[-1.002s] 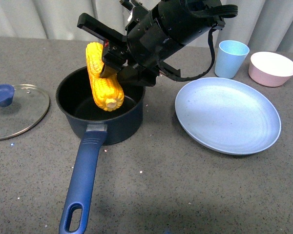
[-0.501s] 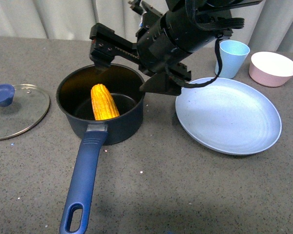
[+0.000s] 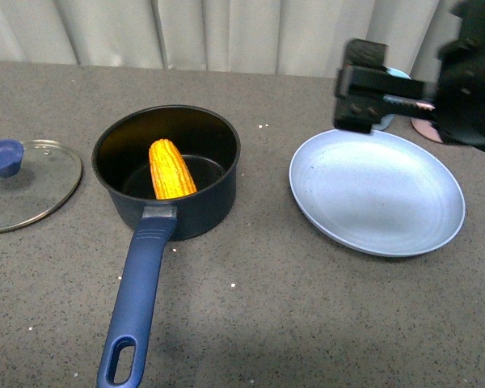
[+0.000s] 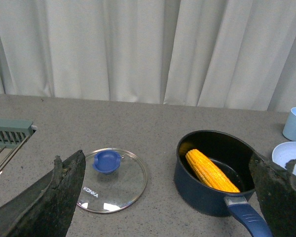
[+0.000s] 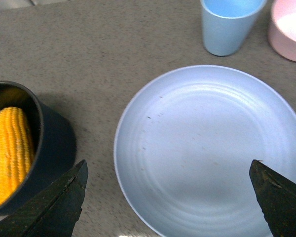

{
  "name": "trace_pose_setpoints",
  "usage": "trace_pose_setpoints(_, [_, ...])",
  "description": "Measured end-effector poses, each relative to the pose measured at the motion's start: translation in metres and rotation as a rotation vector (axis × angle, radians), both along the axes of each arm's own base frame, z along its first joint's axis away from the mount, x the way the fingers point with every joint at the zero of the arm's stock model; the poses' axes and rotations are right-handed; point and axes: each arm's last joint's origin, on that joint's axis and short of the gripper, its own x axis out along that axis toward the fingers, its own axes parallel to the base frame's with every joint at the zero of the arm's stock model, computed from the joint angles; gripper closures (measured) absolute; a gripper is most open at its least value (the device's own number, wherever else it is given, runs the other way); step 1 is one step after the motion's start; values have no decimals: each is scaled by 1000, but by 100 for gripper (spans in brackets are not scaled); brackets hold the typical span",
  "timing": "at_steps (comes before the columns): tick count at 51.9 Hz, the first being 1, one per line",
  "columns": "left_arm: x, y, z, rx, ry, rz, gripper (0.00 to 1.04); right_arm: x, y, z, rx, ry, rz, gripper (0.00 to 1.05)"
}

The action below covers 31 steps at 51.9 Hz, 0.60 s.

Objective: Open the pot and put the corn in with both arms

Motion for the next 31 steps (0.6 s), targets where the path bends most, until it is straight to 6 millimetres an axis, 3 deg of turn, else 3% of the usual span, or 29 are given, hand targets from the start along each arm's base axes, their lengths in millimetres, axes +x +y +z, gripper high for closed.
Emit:
trace_pose_setpoints(12, [0,0,0,0,0,0,6,-63,-45,-3,-109,-87,-152,9])
trace_pose_setpoints(31, [0,0,0,0,0,0,6,-131,-85,-6,-214,-199,-313,9])
